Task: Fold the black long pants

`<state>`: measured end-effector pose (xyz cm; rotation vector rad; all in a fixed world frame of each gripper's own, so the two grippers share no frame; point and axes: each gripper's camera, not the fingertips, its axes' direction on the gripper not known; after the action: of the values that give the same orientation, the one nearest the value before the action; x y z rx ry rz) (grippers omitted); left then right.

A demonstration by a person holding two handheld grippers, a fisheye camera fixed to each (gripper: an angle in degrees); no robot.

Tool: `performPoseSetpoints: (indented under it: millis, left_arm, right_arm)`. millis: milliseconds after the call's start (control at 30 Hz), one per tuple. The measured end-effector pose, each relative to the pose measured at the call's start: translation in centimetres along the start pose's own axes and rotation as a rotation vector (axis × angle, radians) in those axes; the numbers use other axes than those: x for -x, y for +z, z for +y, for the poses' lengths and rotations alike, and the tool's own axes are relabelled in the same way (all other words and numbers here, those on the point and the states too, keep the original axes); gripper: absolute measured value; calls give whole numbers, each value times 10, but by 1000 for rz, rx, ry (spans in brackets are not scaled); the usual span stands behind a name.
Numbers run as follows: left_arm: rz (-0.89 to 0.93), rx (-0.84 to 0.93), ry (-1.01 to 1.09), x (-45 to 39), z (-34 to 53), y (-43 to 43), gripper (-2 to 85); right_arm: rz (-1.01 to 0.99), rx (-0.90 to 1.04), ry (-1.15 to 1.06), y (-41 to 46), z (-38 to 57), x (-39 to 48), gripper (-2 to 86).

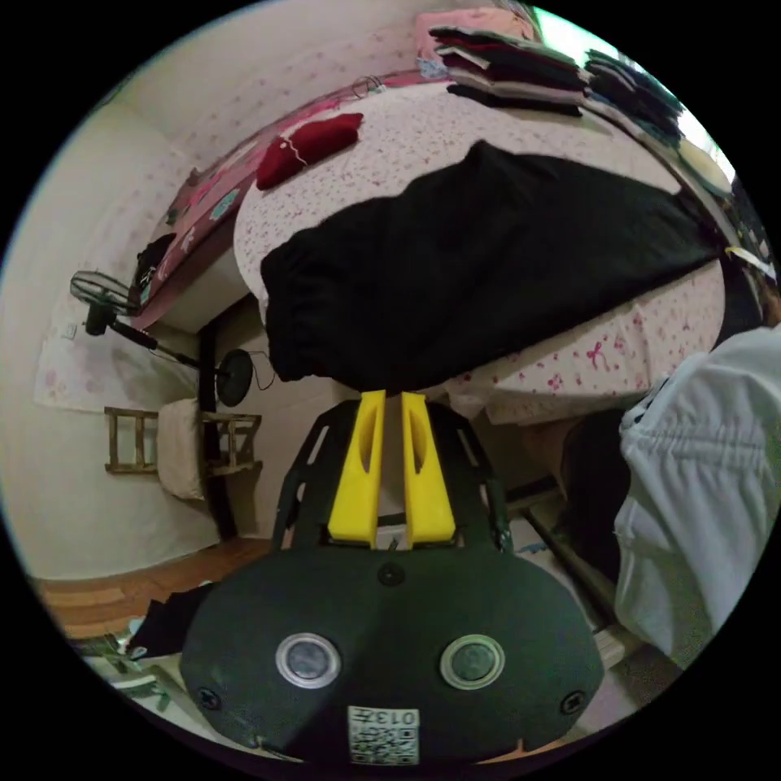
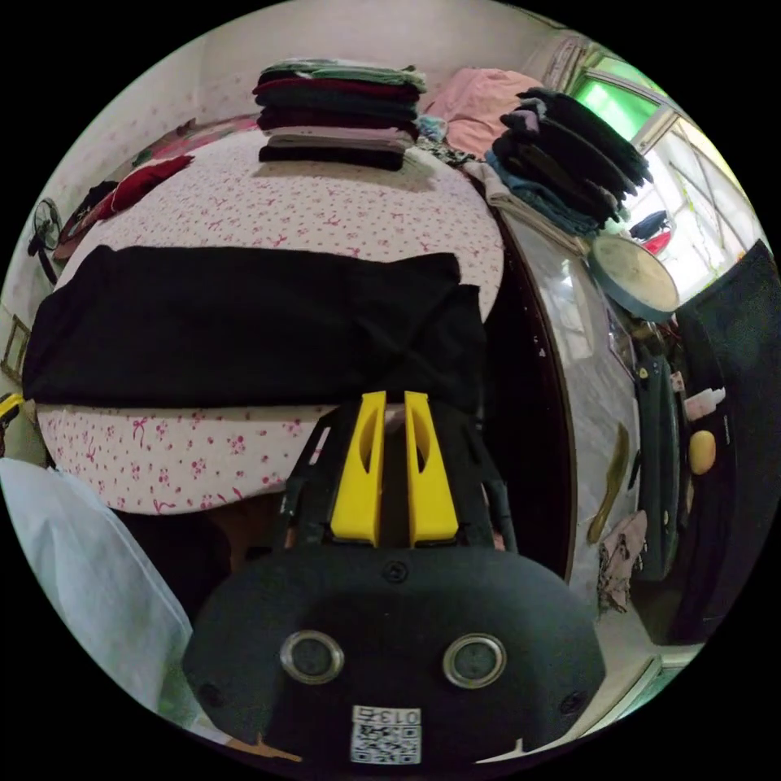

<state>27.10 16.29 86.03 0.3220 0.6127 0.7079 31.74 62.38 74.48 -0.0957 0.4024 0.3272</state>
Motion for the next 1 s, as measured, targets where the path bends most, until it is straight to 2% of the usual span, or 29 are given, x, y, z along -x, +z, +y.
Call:
performPoseSetpoints:
  millis: [133,233,300,367,467,567,633,733,800,900,1000]
  left_arm:
    - [106,-44,184,-41,-36,-6,75]
    - [204,-24,380,-91,-69,4,81]
    - [264,4,502,-121,-87,12,82]
    - [276,53,578,-138,-96,20,75]
    - [256,113,646,-149,-104,29,25]
    - [244,119,670,-148,-109,31,12]
    - [251,115,673,-146,-112,31,8]
    - [264,107,668,-141,-116,33,5]
    - [277,120,658,-138,-121,38,4]
    - [265,136,672,-137,-124,43,4]
    - [255,138,681,-134,-126,45,4]
  right_arm:
    - [-39,-61,-19,13,-14,-1,117]
    - [-40,-15,-68,40,-27,5,126]
    - [-20,27,-84,57,-30,1,116]
    - [-46,47,-54,68,-30,-13,64]
    - [-60,79,73,72,-25,-49,25]
    - [-194,-1,229,64,-9,-88,15]
    - [-418,-187,387,54,13,-122,12]
    - [-615,-263,660,71,47,-157,12]
    - [-663,-227,763,91,63,-165,14]
    - [-686,-156,799,115,71,-166,21]
    - [-712,-194,835,119,72,-169,41]
